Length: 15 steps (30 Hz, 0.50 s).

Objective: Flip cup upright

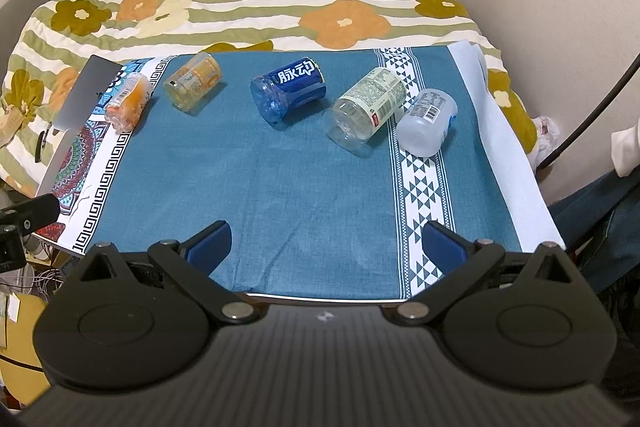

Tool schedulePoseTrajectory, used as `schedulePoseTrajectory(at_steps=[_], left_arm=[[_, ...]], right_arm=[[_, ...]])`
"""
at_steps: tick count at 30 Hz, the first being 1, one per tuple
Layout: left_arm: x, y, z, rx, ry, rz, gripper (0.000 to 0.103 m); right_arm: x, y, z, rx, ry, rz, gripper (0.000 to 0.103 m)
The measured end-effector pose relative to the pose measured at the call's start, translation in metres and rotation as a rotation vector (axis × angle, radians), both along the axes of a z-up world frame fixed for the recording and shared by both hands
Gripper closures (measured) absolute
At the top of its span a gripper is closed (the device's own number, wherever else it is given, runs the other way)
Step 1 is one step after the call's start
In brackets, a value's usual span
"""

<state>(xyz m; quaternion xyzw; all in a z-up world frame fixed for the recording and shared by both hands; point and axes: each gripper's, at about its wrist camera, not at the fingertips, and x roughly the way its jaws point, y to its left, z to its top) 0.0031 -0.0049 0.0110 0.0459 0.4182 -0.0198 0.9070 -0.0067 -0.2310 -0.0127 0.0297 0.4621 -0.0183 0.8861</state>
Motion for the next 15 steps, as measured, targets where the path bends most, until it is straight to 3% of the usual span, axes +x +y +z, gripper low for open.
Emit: schedulePoseTrajectory(at_steps=[15], left_arm=[[-0.0064, -0.0031, 0.0020, 0.010, -0.010, 0.011, 0.000]], right_arm=[[-0.0009, 0.0014, 0.0023, 0.002, -0.006, 0.002, 0.000]])
